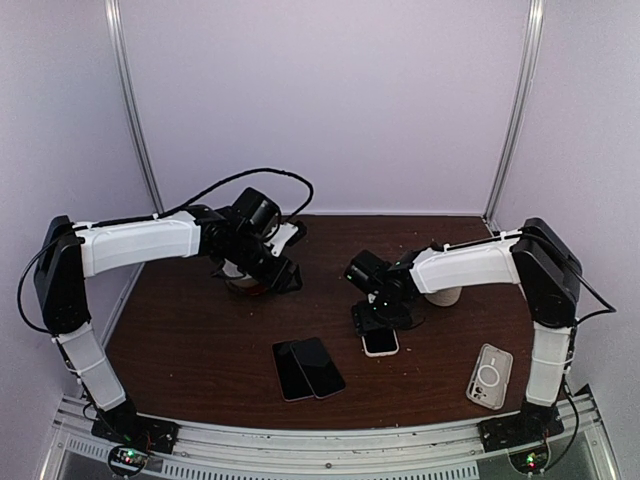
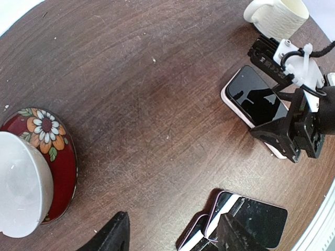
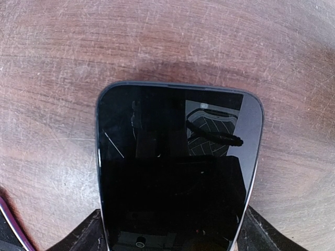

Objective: Put the phone into the phone case

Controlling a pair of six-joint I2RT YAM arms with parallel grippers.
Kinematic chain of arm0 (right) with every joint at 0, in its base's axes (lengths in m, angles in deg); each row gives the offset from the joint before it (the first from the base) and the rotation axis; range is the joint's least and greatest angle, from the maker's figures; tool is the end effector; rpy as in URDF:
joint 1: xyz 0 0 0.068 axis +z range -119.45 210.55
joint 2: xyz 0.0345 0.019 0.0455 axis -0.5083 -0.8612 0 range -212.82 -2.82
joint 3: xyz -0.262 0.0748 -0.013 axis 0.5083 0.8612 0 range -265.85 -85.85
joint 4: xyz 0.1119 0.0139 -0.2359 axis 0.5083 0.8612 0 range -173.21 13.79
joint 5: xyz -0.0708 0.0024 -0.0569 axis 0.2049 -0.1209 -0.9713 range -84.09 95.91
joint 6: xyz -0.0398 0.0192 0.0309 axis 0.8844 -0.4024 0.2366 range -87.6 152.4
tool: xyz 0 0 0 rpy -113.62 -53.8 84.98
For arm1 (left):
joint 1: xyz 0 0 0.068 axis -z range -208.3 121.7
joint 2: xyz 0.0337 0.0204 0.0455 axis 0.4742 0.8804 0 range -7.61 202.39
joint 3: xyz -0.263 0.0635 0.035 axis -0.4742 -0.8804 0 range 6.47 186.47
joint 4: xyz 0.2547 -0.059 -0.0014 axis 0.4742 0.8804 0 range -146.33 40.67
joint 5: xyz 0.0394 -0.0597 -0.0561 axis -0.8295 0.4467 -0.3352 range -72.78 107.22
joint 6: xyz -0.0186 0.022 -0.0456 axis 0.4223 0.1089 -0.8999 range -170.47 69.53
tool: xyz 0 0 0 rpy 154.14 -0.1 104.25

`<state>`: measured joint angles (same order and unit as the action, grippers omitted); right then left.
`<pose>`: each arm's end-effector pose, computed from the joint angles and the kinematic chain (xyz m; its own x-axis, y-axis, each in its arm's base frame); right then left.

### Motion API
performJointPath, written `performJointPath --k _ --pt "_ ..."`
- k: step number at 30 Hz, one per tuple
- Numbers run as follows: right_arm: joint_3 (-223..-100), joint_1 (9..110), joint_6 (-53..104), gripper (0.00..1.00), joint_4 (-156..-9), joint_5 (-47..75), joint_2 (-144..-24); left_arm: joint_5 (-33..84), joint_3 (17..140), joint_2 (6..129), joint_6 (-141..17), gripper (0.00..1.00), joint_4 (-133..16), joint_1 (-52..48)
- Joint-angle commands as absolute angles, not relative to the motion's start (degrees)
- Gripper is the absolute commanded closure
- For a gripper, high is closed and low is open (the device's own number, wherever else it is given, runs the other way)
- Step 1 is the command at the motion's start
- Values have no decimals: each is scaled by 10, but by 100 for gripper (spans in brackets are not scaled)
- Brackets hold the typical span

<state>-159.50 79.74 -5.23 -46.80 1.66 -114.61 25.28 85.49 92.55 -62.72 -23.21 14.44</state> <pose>0.2483 0.2836 0.1490 -0.9518 -0.1707 -0.2547 -0.2030 0.9734 0.1060 0.2761 -0.2619 0.2523 -0.7380 0.3958 -0.5466 0.5889 0.7733 -0.2351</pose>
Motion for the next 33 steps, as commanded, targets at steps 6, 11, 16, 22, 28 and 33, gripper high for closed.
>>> performJointPath --k 6,11,16,22,28,33 --pt "-1532 834 34 54 -568 17 -1025 297 839 906 -619 39 -278 142" --pt "-1468 883 106 56 -714 -59 -922 437 782 850 -676 36 -428 142" --pt "-1450 914 172 60 -790 -146 -858 498 687 760 -780 26 -677 144" --pt "-1460 938 237 61 -863 -183 -825 464 640 726 -826 17 -794 181" --pt "-1475 964 281 62 -889 -206 -813 411 672 762 -848 33 -785 189" --pt "-1483 967 287 62 -884 -219 -809 434 690 789 -858 41 -818 201"
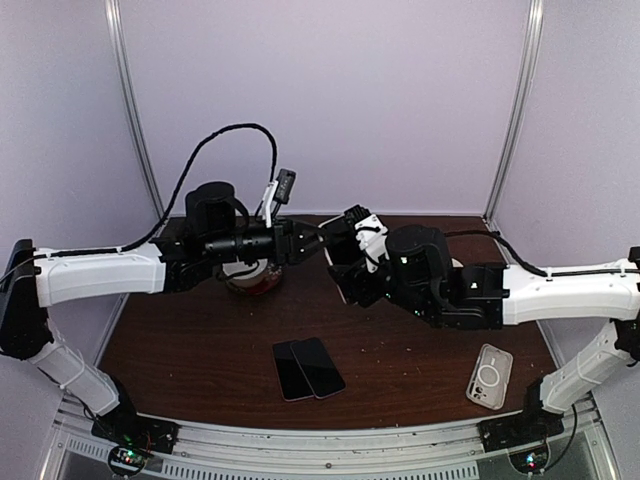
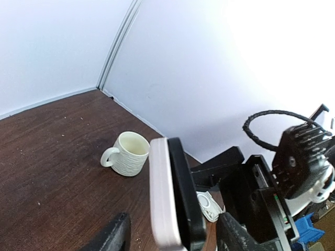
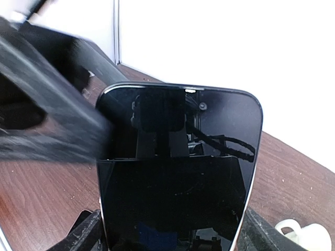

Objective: Put the phone into the phone case

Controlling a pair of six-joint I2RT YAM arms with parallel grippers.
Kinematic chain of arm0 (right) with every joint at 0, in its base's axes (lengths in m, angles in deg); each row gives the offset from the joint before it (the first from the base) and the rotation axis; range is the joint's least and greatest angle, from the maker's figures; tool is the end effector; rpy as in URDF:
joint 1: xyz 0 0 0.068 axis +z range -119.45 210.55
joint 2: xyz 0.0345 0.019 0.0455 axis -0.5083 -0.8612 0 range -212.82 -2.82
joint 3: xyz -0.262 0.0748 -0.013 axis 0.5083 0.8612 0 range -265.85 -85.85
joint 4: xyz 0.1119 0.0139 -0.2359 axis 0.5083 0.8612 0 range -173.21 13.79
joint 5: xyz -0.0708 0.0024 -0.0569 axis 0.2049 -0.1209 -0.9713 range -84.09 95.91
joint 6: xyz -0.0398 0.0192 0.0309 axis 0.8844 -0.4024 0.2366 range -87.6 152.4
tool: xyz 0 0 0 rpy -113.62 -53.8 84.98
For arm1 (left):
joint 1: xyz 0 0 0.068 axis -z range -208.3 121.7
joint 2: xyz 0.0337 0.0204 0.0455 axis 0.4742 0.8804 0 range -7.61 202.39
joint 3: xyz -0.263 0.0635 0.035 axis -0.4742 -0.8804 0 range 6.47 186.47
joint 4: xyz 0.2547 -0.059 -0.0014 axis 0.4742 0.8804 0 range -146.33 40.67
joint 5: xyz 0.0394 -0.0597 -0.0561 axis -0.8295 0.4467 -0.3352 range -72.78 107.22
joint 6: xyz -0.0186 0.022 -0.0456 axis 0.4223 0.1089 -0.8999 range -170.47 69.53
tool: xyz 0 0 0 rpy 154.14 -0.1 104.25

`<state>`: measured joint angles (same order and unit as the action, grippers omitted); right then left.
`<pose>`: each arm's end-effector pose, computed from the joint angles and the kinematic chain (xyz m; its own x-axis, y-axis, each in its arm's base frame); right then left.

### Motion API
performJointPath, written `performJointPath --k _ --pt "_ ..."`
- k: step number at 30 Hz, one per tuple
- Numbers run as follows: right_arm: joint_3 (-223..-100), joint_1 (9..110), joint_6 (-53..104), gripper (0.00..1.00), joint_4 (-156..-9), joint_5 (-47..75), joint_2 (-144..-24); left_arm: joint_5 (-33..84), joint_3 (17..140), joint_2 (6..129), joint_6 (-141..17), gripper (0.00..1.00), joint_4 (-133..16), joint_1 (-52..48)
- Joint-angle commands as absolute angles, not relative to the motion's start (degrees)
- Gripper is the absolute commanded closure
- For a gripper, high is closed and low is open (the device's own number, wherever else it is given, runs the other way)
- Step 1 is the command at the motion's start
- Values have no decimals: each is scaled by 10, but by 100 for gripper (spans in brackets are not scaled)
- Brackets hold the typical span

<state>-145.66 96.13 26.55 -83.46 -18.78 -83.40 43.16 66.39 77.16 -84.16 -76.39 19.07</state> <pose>0.1486 0.2914 0.3059 -0.2119 -0.2429 -0.9466 -0.6473 0.7606 -0.0502 0.2250 -0.2673 0.3190 -0.5780 -0.1088 -0.8088 0.7646 0.2740 -0.5833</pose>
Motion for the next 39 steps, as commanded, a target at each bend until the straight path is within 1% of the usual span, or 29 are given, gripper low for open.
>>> performJointPath --k 1,2,3,4,9,10,11,12,13,14,16,17,19,21,24,26,27,28,31,33,34,36,38,39 --pt "-1483 967 287 62 -884 -220 -809 436 691 792 -856 41 -819 204" --pt "-1483 967 289 62 -885 -219 -809 437 692 794 -852 41 -819 207" --pt "-1483 967 291 62 -883 -218 -809 435 693 796 -850 44 -817 209" --pt "-1483 968 293 62 -883 -218 -810 434 695 799 -850 50 -815 209" --pt "-1485 968 299 62 -883 -210 -811 443 696 805 -848 89 -821 211" --pt "-1484 968 302 60 -880 -210 -811 447 697 806 -846 96 -820 212" --pt "-1484 968 304 58 -876 -209 -810 451 697 806 -842 100 -816 212" --pt "-1482 968 306 52 -870 -206 -808 452 697 806 -838 100 -811 212" --pt "-1480 968 310 44 -863 -202 -803 450 696 803 -830 100 -802 212" --pt "-1476 967 313 33 -856 -198 -796 448 694 800 -821 100 -792 212" --pt "-1462 962 316 8 -838 -183 -772 448 692 789 -784 100 -765 212" --pt "-1456 955 331 2 -817 -156 -757 449 694 782 -759 100 -747 212" --pt "-1452 929 346 1 -764 -57 -725 451 703 764 -700 100 -701 215" --pt "-1458 894 358 1 -705 76 -696 460 711 746 -637 100 -661 220" --pt "-1467 848 384 1 -654 282 -666 514 713 720 -567 100 -635 230" --pt "-1469 841 392 1 -655 319 -657 554 709 703 -538 100 -638 239" --pt "-1469 840 396 2 -660 325 -655 568 708 699 -527 100 -638 244" --pt "-1472 839 399 6 -666 333 -658 580 709 695 -514 100 -635 249" --pt "-1482 837 402 27 -674 376 -667 587 711 692 -510 100 -628 258" --pt "-1486 836 397 34 -682 400 -672 591 712 692 -510 100 -626 258" --pt "-1488 835 395 40 -687 406 -674 596 712 692 -511 100 -627 258" --pt "-1489 834 390 57 -690 411 -676 599 712 692 -513 100 -628 259" --pt "-1491 834 388 78 -691 415 -678 598 713 693 -512 100 -628 259" --pt "-1492 834 385 85 -691 416 -680 600 714 694 -512 100 -628 259"
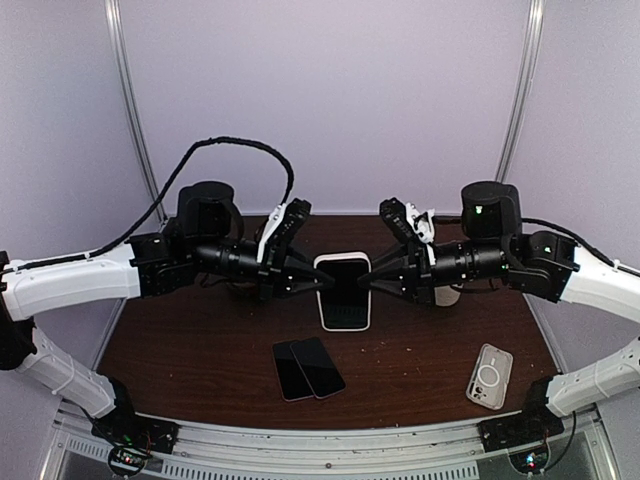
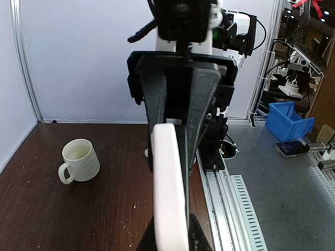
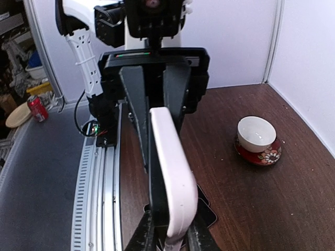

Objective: Put the phone into the phone case

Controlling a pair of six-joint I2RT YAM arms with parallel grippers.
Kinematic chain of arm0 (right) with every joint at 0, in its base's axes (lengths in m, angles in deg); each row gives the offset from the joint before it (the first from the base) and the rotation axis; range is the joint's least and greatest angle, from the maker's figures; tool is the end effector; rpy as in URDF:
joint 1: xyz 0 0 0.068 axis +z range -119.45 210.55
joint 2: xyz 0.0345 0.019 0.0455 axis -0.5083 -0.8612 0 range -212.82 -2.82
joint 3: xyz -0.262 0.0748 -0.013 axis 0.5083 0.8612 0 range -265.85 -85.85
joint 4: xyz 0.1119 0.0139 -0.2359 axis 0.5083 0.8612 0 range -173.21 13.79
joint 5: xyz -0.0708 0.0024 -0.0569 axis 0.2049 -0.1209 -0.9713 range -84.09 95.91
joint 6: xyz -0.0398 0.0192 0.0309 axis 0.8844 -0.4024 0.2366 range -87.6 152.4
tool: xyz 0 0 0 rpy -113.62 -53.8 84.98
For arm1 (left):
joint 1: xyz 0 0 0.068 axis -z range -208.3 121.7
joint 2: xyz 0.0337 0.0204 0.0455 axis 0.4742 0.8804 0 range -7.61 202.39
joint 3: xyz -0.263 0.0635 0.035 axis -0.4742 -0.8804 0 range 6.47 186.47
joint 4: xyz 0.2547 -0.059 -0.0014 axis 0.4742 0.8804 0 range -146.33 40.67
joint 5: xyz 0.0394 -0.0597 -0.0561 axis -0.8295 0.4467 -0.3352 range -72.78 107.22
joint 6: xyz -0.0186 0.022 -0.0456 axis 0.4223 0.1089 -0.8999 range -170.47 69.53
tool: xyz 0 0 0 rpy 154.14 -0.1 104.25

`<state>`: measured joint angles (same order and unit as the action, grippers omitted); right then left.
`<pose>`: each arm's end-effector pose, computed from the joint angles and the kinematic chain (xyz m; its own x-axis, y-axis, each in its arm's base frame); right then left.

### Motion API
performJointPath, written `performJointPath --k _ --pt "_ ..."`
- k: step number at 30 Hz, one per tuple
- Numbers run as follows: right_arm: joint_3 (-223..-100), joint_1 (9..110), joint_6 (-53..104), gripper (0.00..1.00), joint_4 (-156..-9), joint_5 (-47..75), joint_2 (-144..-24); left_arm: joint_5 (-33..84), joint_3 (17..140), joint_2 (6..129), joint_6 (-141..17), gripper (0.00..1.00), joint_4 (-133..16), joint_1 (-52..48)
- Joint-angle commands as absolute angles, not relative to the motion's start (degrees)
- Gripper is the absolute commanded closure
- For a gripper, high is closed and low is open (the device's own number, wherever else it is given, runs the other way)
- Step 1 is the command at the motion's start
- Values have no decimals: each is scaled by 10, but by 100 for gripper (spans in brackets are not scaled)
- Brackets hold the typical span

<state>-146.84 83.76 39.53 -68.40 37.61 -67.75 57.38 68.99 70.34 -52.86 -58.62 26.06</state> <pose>0.1380 0.2158 0.3621 -0.0694 -0.2691 -0.9606 -0.9957 0.0783 0.0500 0.1653 -0.2698 0.3413 -0.1737 0.1873 -0.9668 0.9806 -0.0573 -0.1873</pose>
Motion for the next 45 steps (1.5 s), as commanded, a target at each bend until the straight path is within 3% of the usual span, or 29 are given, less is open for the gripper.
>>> performJointPath --k 1,5,6,7,8,10,13,28,34,38,44,45 --pt "-1492 833 384 99 -692 417 -682 601 714 695 -513 100 -628 260" --pt "-1497 832 383 100 -687 416 -683 602 715 698 -514 100 -629 261" --pt "-1497 832 383 95 -684 413 -682 602 715 698 -513 100 -629 261" --pt "-1497 832 383 70 -681 407 -680 602 714 697 -513 100 -628 262" --pt "-1495 832 382 59 -680 402 -678 601 713 696 -513 100 -628 262" --pt "-1491 832 380 46 -681 394 -677 598 712 694 -512 100 -629 262" --pt "-1480 832 372 41 -671 384 -688 591 707 689 -512 100 -639 262" --pt "-1517 832 400 39 -659 412 -707 576 738 694 -423 100 -535 262" --pt "-1555 832 412 62 -623 442 -743 574 738 694 -424 100 -527 262" --pt "-1561 832 413 100 -625 459 -747 573 740 697 -426 100 -525 262" --pt "-1546 832 412 100 -626 446 -727 571 741 697 -426 100 -524 262" --pt "-1542 832 411 81 -626 439 -723 571 741 696 -428 100 -525 262"
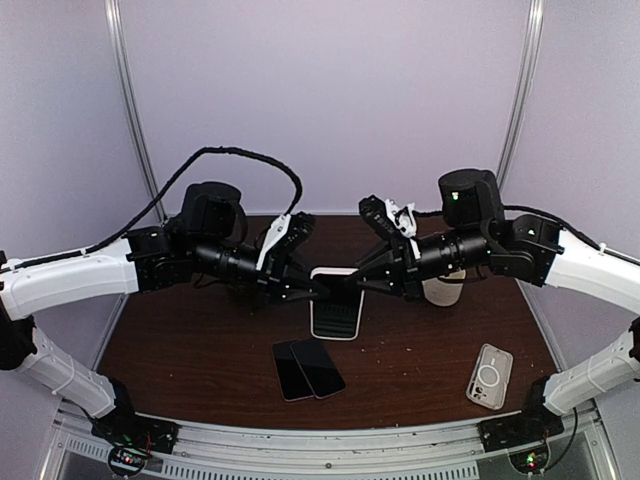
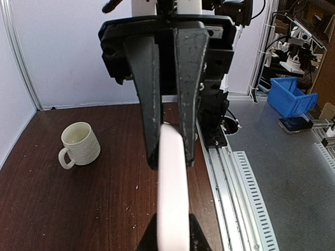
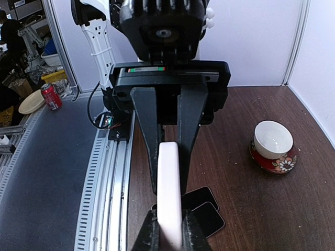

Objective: Put the phone into the phone case

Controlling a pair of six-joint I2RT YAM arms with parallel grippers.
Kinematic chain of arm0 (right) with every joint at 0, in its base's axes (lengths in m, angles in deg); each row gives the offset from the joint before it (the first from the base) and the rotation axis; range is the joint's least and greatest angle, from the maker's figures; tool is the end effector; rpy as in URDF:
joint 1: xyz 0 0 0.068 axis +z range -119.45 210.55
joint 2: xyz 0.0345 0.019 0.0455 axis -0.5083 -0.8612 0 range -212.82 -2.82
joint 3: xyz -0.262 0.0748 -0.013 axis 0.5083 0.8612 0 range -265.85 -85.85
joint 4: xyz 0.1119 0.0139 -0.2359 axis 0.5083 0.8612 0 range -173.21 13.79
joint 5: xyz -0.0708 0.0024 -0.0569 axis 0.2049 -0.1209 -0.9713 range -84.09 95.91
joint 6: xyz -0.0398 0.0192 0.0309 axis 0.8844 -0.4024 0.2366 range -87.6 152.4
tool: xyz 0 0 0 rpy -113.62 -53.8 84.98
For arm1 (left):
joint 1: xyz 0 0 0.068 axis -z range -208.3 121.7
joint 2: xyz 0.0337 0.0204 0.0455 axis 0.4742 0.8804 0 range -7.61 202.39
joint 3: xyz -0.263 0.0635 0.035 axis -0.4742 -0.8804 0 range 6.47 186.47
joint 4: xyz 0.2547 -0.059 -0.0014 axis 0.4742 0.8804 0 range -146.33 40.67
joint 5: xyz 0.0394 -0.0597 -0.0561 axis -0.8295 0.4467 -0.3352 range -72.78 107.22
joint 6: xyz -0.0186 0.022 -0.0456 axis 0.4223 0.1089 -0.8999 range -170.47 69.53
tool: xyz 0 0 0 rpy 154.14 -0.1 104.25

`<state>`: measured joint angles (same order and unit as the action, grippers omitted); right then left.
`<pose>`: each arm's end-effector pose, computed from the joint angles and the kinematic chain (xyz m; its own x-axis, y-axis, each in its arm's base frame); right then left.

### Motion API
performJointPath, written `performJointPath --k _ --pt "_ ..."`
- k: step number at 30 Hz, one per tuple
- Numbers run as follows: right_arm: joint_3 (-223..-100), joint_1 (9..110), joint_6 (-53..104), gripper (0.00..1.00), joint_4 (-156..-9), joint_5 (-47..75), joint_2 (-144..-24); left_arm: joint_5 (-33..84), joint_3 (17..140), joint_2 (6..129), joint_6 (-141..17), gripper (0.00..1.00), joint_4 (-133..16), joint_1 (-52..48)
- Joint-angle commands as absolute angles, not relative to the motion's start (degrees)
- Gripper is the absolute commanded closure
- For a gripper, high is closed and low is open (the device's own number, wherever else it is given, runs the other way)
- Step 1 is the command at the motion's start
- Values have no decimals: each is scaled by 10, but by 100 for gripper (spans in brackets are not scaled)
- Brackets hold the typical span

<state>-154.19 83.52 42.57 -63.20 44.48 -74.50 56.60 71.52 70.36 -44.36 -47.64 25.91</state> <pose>0.1500 0.2358 0.3694 -0.0638 -0.3138 -0.9473 -0.9958 -0.0421 0.0810 0.1639 -0.2659 0.3380 -0.1109 0.2943 -0.9493 0.9893 -0.0580 -0.1335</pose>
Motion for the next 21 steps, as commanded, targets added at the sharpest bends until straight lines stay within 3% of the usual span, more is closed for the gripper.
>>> performJointPath --k 1,2,4,9,11,14,16,18,21 --pt "-1533 832 410 61 -627 433 -718 569 741 695 -431 100 -527 261" --pt "-1525 832 408 48 -632 430 -713 567 740 694 -437 100 -532 262" --pt "-1492 831 402 38 -648 417 -703 564 735 690 -450 100 -549 262" --pt "-1449 831 353 37 -694 406 -708 571 727 690 -482 100 -596 262" --pt "-1445 831 339 44 -702 412 -720 572 726 694 -489 100 -602 261" --pt "-1440 831 329 62 -713 422 -729 575 726 696 -494 100 -606 262" --pt "-1437 831 328 85 -719 420 -727 576 726 695 -495 100 -605 261" --pt "-1437 831 329 100 -718 421 -720 575 726 693 -496 100 -604 262" --pt "-1433 828 329 100 -723 420 -706 573 723 691 -495 100 -602 261"
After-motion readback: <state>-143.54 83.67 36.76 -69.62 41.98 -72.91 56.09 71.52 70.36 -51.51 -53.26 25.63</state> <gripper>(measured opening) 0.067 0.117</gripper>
